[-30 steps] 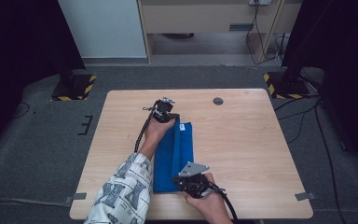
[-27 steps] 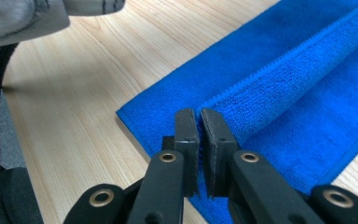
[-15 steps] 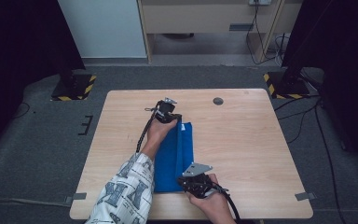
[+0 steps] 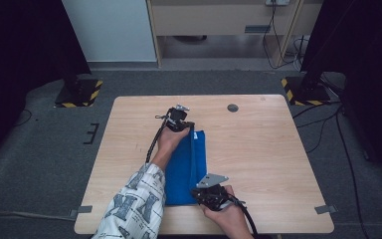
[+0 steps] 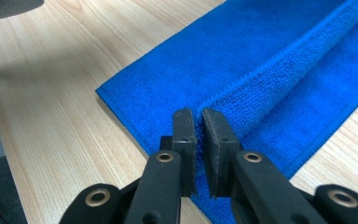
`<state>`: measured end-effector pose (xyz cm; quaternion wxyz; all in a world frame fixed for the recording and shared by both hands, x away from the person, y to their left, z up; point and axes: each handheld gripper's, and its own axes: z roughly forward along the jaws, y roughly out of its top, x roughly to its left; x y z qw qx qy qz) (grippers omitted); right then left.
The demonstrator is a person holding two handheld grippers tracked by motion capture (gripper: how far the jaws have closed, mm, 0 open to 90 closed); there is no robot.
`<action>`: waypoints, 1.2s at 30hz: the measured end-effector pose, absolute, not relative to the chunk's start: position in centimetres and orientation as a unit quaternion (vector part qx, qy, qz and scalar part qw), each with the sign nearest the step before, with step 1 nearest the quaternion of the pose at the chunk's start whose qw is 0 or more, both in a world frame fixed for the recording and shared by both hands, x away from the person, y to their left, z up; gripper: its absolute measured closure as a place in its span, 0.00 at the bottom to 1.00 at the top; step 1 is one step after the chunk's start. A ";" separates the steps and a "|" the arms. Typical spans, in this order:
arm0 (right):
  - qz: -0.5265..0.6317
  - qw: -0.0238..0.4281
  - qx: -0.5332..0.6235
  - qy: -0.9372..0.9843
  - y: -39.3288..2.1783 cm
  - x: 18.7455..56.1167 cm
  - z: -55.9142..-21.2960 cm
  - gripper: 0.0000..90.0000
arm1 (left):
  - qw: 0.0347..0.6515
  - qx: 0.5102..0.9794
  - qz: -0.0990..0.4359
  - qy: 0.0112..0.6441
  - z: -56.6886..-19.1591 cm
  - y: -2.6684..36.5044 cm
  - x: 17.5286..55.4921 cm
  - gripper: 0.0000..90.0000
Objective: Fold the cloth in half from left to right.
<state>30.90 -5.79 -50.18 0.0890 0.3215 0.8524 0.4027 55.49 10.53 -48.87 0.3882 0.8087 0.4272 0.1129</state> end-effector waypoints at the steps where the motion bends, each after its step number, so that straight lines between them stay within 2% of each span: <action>1: 0.401 0.088 0.321 0.853 -5.8 30.9 -50.3 0.93 | 0.390 0.808 0.113 0.427 -48.9 10.5 55.5 0.98; 10: 0.397 0.089 0.327 0.853 -6.0 31.0 -50.3 0.89 | 0.402 0.804 0.113 0.424 -48.8 10.5 55.4 0.95; 16: 0.395 0.088 0.323 0.855 -6.0 30.9 -50.4 0.89 | 0.411 0.801 0.114 0.419 -48.7 10.4 55.3 0.93; 23: 0.392 0.087 0.323 0.857 -6.1 30.9 -50.4 0.93 | 0.399 0.810 0.107 0.416 -48.9 10.2 55.3 1.00; 36: 0.396 0.084 0.323 0.856 -6.8 30.1 -50.0 0.96 | 0.408 0.812 0.095 0.406 -48.5 9.4 55.0 1.00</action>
